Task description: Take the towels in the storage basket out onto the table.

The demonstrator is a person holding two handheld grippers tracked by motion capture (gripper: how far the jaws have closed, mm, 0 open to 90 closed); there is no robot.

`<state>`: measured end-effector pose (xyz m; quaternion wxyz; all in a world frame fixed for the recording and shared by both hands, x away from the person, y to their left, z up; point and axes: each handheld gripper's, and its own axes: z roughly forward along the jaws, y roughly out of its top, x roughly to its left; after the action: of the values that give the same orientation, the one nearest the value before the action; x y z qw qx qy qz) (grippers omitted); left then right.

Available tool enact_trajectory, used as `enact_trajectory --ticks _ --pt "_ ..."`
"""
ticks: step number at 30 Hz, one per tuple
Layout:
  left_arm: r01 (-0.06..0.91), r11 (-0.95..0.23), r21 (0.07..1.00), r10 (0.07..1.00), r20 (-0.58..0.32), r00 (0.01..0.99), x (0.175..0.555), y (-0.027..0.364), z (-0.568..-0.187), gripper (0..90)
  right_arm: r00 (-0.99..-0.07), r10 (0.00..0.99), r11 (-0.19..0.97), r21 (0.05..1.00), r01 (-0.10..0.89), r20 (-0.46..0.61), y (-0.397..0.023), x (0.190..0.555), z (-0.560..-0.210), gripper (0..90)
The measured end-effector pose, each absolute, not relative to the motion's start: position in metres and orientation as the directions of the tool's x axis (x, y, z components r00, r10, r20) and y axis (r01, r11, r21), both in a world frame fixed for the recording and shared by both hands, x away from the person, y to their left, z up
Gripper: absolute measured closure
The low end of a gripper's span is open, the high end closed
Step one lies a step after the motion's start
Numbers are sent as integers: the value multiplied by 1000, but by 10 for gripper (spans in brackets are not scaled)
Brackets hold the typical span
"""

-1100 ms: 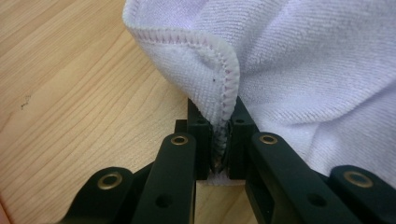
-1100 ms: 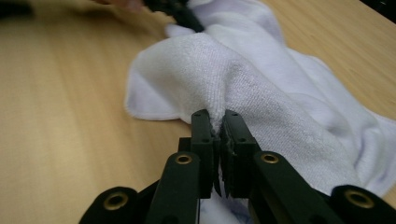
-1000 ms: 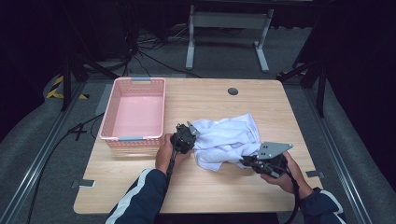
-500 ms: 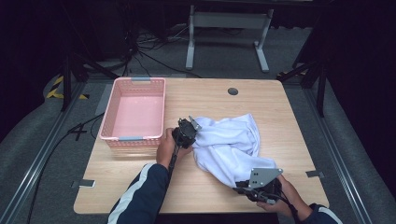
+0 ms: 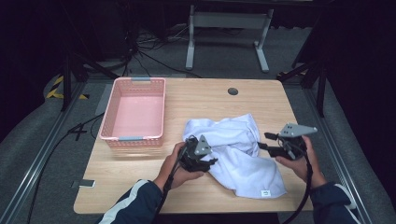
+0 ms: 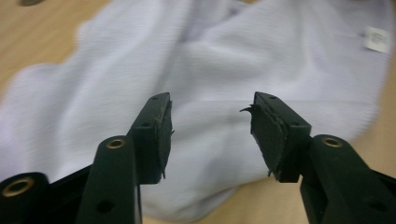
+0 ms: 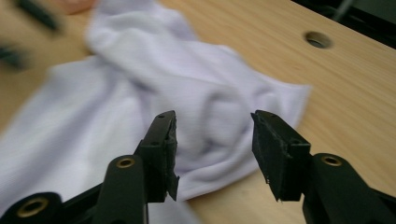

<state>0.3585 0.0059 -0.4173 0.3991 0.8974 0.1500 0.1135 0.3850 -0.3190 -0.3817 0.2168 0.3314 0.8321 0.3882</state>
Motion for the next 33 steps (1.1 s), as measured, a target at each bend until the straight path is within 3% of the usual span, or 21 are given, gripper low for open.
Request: enact_trajectory --ticks 2,7,13,16,19,21,25,33 --pt "146 -668 729 297 82 951 349 -8 -424 467 -659 748 460 773 437 -73 -324 408 -388 468" --pt "141 -721 678 241 56 969 345 -24 -442 444 -614 787 455 728 513 -59 -323 443 -405 467" --pt "203 -708 677 261 -16 965 354 -17 -461 479 -556 831 413 672 615 -2 -325 481 -430 451" --pt "197 -711 675 258 -11 966 357 -13 -461 560 -533 846 407 645 647 0 -325 493 -440 434" --pt "247 -698 672 292 -49 955 363 -7 -461 730 -535 845 413 629 659 6 -324 499 -446 467" --pt "264 -699 664 303 -59 951 367 -1 -460 789 -551 835 431 629 647 -6 -321 501 -447 547" --pt "259 -726 637 313 -30 949 367 8 -456 824 -587 809 471 627 620 -27 -315 502 -445 870" --pt "244 -772 587 281 -29 959 354 38 -451 831 -448 886 409 658 632 -121 -336 507 -436 893"
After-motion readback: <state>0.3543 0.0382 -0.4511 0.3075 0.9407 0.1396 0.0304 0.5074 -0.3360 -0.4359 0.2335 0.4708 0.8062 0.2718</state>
